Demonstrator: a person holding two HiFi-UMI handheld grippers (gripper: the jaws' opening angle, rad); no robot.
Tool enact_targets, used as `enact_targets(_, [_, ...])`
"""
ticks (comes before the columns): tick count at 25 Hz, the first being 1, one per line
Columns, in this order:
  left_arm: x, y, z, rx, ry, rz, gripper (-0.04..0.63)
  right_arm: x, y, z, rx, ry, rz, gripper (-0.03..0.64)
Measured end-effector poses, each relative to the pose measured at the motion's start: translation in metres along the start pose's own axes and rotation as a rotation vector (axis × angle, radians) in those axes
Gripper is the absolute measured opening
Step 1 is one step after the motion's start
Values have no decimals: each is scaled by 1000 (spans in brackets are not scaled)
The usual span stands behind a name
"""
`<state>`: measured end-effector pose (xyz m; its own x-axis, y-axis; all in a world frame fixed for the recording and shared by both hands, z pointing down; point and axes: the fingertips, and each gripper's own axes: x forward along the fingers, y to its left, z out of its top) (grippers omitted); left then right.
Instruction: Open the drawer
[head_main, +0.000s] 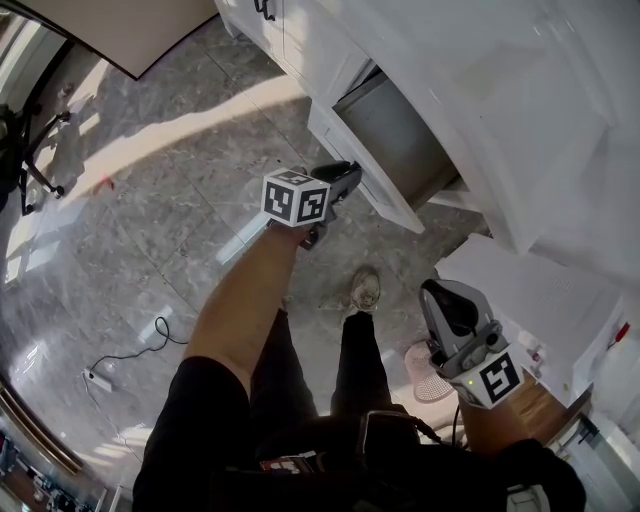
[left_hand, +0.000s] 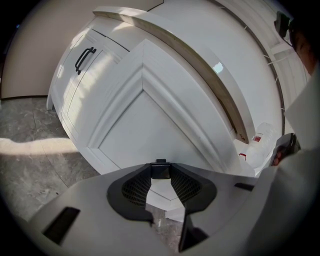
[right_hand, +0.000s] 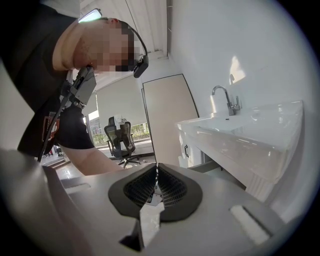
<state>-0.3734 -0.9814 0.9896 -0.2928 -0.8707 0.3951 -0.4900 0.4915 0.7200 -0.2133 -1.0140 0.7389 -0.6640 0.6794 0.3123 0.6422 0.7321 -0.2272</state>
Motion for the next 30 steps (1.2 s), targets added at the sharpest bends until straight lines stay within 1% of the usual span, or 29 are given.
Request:
enact_targets(9, [-14,2,-8,-3,-6,-11,124,10,8,0,-7,3,12,3])
enact_targets(30, [-60,4,-34,-12,-6,-22,124,33,47,3,-28,13,52,3])
